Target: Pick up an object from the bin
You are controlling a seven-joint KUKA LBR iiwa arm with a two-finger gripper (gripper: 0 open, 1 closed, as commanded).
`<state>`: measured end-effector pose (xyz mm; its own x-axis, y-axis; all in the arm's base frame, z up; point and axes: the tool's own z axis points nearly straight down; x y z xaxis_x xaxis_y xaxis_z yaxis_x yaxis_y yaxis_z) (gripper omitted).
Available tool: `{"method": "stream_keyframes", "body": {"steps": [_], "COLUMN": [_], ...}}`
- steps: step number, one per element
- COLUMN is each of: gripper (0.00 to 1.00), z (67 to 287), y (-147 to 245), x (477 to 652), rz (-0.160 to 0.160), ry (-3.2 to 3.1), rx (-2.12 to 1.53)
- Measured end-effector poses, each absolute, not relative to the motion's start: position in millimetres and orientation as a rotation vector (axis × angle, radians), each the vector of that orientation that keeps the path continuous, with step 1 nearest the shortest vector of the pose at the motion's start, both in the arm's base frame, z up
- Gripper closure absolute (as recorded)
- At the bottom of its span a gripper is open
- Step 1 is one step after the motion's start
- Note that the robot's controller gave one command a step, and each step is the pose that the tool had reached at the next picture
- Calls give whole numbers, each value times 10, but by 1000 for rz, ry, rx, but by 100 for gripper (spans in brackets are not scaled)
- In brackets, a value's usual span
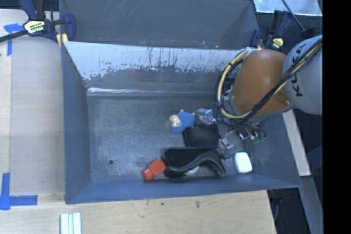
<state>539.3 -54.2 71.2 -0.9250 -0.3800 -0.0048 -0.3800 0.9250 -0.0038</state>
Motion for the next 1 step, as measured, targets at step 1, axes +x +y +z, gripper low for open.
{"method": "stream_keyframes", "body": {"steps": [1], "gripper": [100], "z": [713], "y": [-542], "x": [5406], "rz": [-3], "ry": [3075], "rx": [-606]}}
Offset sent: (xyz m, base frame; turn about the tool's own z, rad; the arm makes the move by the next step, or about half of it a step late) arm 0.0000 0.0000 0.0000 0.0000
